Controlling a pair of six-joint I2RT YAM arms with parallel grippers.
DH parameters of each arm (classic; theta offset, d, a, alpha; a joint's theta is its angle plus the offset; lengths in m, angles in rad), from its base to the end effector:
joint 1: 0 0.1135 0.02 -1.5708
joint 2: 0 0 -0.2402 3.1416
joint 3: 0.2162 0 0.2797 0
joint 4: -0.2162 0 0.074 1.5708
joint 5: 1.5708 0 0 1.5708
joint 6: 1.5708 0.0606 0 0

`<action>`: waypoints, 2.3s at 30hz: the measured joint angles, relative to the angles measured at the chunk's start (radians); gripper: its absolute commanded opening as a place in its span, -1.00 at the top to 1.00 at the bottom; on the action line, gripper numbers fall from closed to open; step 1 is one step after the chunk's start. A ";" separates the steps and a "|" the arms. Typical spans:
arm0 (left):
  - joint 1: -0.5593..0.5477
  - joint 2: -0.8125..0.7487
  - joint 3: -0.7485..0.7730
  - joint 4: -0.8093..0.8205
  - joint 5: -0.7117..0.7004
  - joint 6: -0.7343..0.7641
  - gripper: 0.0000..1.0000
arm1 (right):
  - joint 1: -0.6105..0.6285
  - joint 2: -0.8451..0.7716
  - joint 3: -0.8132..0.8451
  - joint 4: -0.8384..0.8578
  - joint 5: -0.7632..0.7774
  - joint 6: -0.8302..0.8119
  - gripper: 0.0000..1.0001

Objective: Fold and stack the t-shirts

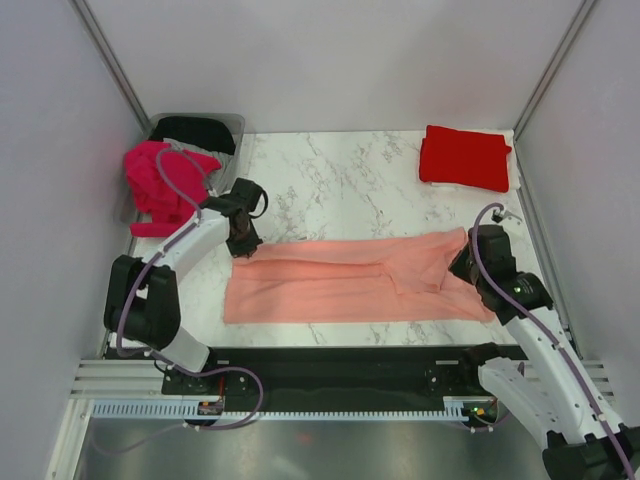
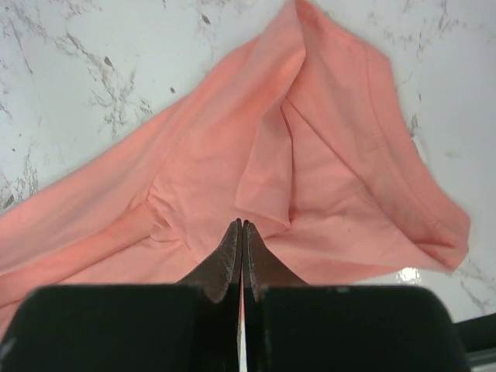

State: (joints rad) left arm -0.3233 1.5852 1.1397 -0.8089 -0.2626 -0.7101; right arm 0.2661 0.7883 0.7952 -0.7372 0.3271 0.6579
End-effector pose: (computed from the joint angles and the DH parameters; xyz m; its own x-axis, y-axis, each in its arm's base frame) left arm 0.3246 -0.0922 0.1642 -0.8334 -0.3847 -0.3968 -0.4129 0.9107 -0.0158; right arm 0.2186 0.0394 0.2581 -0.5203 0.4583 -0.7205 0.3792 0.8800 0.2859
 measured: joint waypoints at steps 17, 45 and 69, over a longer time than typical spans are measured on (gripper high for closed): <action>-0.021 -0.398 -0.365 0.072 0.032 -0.064 -0.99 | 0.000 -0.056 -0.169 -0.021 -0.078 0.235 -0.23; -0.100 -0.053 -0.300 0.214 0.137 0.082 -0.92 | -0.046 0.935 0.229 0.268 -0.250 0.068 -0.22; -0.507 -0.072 -0.406 0.568 0.536 -0.329 -0.77 | 0.013 1.869 1.548 0.332 -0.607 0.011 -0.29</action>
State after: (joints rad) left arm -0.8303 1.5135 0.7341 -0.2405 0.2733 -1.0389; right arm 0.2790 2.6572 2.3432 -0.4053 -0.2798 0.6689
